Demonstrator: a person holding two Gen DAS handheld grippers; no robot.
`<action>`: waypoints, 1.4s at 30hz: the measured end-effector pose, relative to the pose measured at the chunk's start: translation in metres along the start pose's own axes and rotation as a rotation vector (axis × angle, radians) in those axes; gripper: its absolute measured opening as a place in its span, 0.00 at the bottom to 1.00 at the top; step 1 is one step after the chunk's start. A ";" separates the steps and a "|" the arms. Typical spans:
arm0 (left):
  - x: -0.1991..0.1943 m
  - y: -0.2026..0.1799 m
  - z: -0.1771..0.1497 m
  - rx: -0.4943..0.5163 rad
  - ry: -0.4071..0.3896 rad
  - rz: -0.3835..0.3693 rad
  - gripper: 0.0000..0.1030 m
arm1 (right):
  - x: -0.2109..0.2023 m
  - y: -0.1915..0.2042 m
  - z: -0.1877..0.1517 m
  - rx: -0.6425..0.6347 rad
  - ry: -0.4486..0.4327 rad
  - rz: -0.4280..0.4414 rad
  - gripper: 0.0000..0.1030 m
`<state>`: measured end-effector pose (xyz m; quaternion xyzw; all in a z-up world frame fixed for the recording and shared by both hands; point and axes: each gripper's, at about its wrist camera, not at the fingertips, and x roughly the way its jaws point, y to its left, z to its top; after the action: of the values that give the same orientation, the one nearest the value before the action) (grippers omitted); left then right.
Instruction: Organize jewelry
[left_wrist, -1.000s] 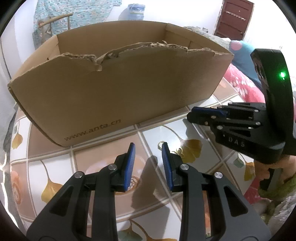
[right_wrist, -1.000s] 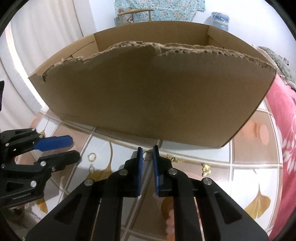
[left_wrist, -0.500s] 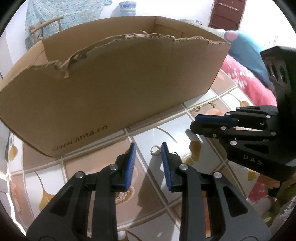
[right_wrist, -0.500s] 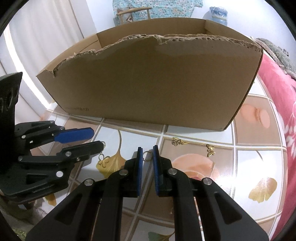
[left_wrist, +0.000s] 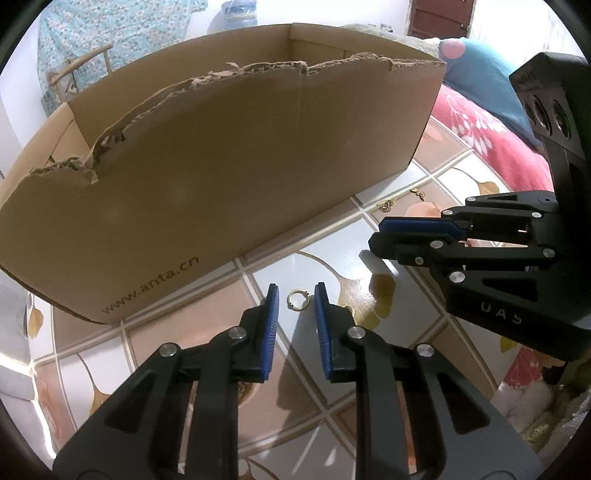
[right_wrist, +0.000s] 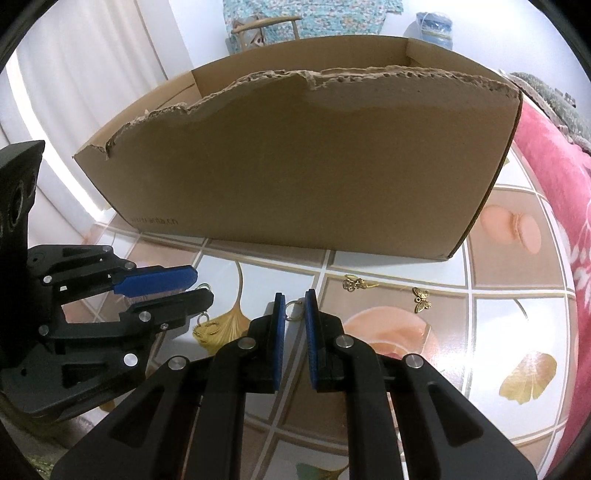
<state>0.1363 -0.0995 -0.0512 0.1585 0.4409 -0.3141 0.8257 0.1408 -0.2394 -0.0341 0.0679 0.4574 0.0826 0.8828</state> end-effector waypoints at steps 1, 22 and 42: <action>0.001 -0.002 0.001 0.003 0.001 0.001 0.13 | 0.000 -0.001 0.000 0.001 0.000 0.001 0.11; -0.007 -0.005 0.000 0.041 -0.018 0.018 0.10 | -0.004 0.002 0.002 0.006 -0.014 0.010 0.11; -0.103 0.003 0.044 0.063 -0.287 0.006 0.10 | -0.100 0.026 0.046 -0.084 -0.264 0.037 0.11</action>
<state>0.1235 -0.0821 0.0584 0.1393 0.3077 -0.3449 0.8758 0.1195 -0.2369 0.0765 0.0497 0.3320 0.1082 0.9357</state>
